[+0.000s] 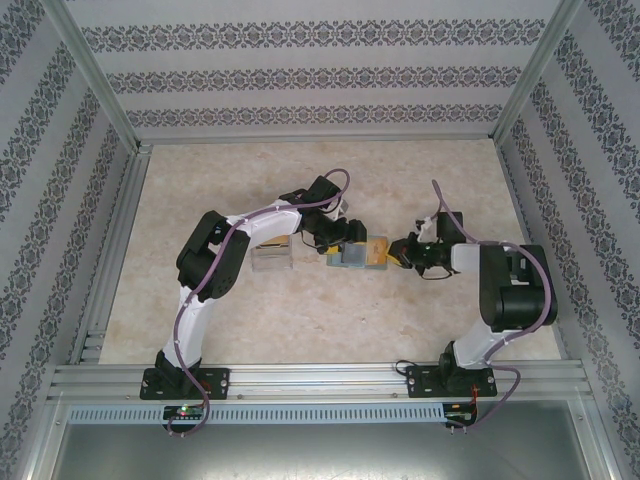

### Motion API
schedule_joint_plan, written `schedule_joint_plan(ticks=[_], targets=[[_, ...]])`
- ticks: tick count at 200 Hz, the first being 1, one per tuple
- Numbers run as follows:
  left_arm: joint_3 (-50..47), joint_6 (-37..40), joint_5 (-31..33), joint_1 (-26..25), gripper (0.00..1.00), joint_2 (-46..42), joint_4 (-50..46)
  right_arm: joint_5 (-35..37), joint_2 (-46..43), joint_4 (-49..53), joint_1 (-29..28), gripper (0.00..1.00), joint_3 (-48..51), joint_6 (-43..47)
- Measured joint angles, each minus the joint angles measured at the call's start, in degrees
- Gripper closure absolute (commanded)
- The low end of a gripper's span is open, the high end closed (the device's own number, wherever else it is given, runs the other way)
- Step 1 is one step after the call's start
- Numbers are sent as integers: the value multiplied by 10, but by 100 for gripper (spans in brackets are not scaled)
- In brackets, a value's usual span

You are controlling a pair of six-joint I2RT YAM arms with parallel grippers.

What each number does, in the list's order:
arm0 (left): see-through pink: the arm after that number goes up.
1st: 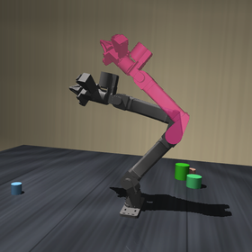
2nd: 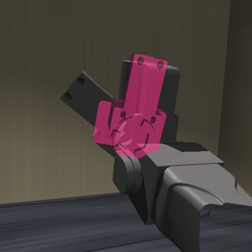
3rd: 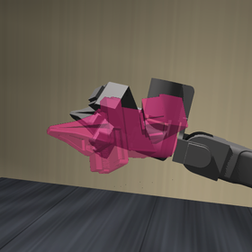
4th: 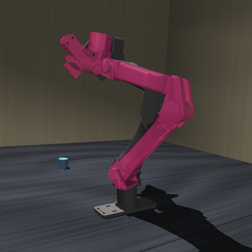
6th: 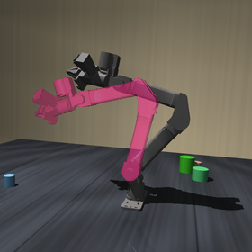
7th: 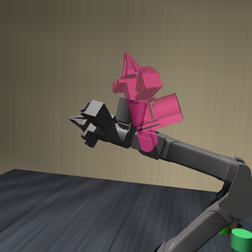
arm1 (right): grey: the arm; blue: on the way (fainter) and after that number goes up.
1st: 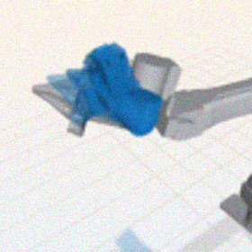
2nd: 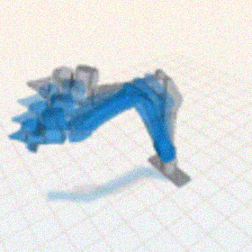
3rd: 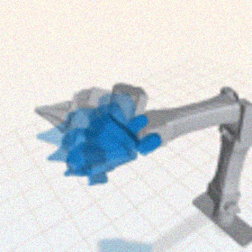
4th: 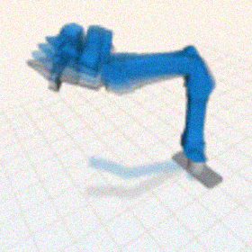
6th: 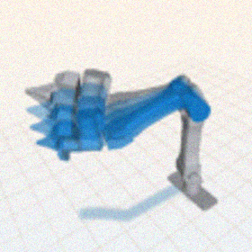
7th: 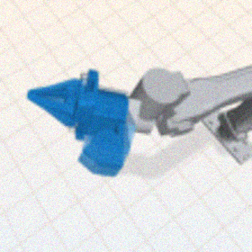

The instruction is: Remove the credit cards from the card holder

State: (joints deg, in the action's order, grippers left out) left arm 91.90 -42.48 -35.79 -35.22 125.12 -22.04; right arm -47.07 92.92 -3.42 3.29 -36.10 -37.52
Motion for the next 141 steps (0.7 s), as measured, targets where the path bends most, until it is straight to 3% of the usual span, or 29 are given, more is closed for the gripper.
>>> schedule_joint_plan(ticks=[72,123,141], targets=[[0,0,0,0,17,0,0,1,-87,32,19,100,6,15],[2,2,7,12,9,-19,-23,16,-167,59,15,100,7,16],[2,5,18,23,1,-50,-35,35,-189,81,-5,100,1,20]])
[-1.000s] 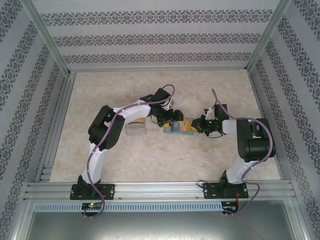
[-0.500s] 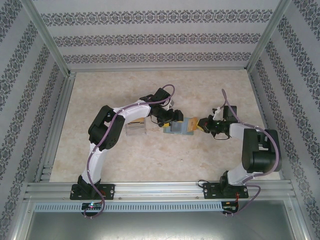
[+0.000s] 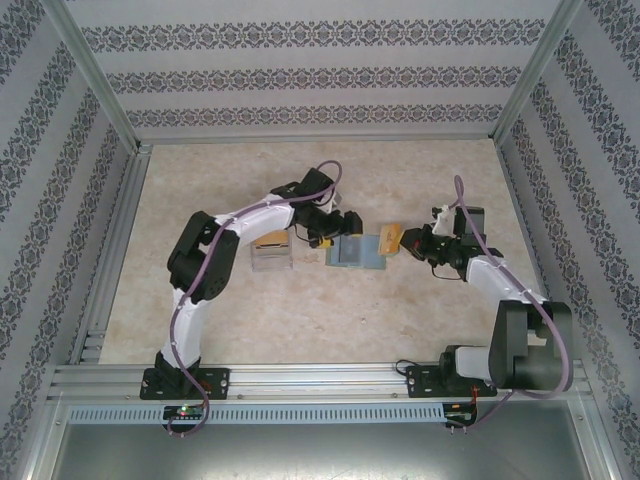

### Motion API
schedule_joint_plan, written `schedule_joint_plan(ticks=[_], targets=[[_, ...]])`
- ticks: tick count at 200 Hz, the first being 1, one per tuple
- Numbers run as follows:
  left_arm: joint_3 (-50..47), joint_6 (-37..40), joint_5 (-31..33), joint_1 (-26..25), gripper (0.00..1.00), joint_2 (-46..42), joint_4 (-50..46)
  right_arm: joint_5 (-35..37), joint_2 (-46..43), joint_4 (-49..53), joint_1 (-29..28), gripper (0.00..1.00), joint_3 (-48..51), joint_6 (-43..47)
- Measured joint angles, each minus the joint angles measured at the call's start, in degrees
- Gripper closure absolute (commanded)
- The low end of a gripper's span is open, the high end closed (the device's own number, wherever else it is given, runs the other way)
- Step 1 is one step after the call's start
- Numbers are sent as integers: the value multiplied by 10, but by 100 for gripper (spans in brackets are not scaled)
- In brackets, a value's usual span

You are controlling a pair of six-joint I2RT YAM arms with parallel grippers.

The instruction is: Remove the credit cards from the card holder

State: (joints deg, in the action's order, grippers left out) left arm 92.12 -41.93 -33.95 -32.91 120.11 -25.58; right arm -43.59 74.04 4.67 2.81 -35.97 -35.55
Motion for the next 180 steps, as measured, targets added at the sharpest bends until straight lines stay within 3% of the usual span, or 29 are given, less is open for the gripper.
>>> schedule_joint_plan(ticks=[44,70,124,180], targets=[[-28,6,50,45,0,-142,-14,60,-10,63,-104,100,-72,26],[-79,5,92,96,0,-239,-23,106,14,109,-176,100,-156,61],[-166,5,187,201,0,-388,-83,189,164,205,-329,100,-382,200],[-168,7,284,225,1,-466,-158,244,317,281,-432,100,-556,409]])
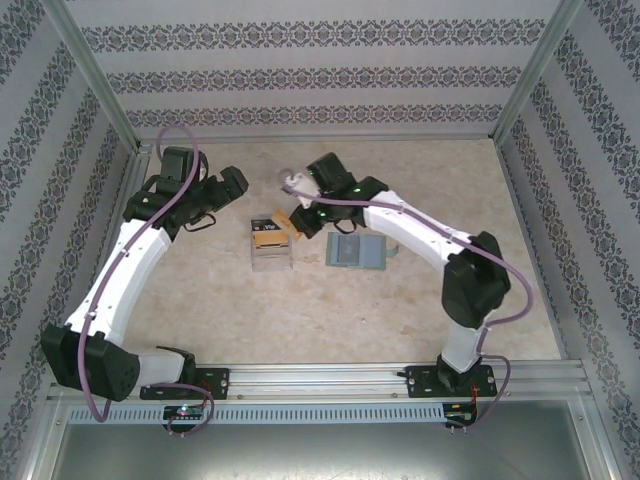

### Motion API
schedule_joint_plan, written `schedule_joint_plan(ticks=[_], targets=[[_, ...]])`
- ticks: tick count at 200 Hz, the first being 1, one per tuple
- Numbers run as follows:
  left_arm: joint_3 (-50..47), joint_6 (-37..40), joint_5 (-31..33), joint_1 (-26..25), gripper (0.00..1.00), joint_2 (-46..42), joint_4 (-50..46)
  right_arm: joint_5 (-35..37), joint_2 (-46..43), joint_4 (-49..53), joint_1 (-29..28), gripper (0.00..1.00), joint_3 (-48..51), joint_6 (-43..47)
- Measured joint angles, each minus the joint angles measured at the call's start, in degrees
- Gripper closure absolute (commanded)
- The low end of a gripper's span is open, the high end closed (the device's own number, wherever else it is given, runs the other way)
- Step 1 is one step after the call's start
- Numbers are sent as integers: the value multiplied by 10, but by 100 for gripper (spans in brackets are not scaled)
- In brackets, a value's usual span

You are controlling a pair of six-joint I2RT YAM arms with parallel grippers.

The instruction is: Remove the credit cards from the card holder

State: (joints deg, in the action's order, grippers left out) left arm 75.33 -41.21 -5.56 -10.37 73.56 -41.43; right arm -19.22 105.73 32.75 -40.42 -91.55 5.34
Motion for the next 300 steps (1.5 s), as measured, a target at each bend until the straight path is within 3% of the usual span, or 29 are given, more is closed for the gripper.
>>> schedule_joint_plan(ticks=[44,107,171,300], targets=[[0,0,55,16,0,-18,-50,47,102,65,-45,100,-132,142],[-18,0,61,29,0,-42,-63,113,134,92,-67,100,-144,277],[-26,-1,58,30,0,-42,-69,144,147,90,-67,100,-145,326],[-40,-5,45,34,0,-45,-69,147,186,76,-91,100,-164,335]])
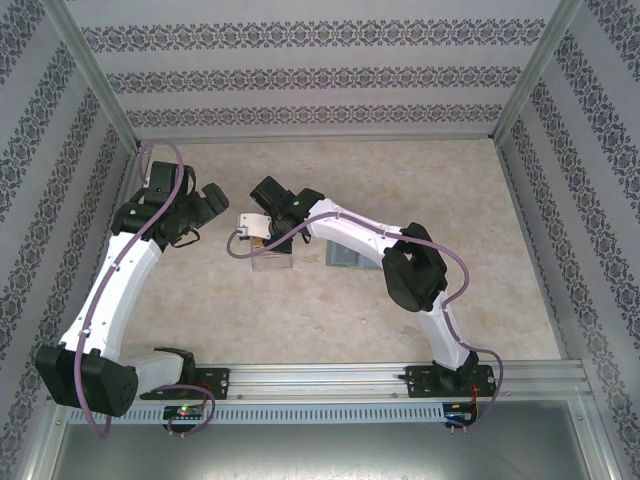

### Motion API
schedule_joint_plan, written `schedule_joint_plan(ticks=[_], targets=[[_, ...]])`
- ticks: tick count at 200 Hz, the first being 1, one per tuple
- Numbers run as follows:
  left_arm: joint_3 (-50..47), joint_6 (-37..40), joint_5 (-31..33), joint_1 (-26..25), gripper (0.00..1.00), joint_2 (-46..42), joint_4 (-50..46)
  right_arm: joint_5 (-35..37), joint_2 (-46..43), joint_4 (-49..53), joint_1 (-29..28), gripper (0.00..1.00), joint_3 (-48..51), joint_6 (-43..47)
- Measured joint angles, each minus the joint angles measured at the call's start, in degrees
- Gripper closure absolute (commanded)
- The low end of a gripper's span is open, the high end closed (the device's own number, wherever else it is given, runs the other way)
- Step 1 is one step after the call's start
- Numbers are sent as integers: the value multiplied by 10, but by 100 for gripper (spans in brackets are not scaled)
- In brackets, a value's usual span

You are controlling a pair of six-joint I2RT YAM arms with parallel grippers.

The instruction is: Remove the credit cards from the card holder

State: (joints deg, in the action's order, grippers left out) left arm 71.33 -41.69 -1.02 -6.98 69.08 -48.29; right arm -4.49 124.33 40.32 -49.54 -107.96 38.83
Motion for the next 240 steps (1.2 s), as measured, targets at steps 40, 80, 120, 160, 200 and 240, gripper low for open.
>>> schedule_joint_plan(ticks=[40,80,120,160,200,240], targets=[[-5,-2,-5,0,0,-2,0,0,0,-3,0,100,0,-8],[-5,-4,-8,0,0,-2,0,0,0,-6,5,100,0,-20],[-6,-4,-14,0,0,-2,0,-8,-2,-27,13,100,9,-35],[-6,-4,-16,0,0,-2,0,-19,-3,-33,21,100,10,-51],[-6,-5,-17,4,0,-2,0,-25,-4,-33,22,100,8,-59],[-6,-6,-18,4,0,-2,0,-28,-4,-33,22,100,5,-66]])
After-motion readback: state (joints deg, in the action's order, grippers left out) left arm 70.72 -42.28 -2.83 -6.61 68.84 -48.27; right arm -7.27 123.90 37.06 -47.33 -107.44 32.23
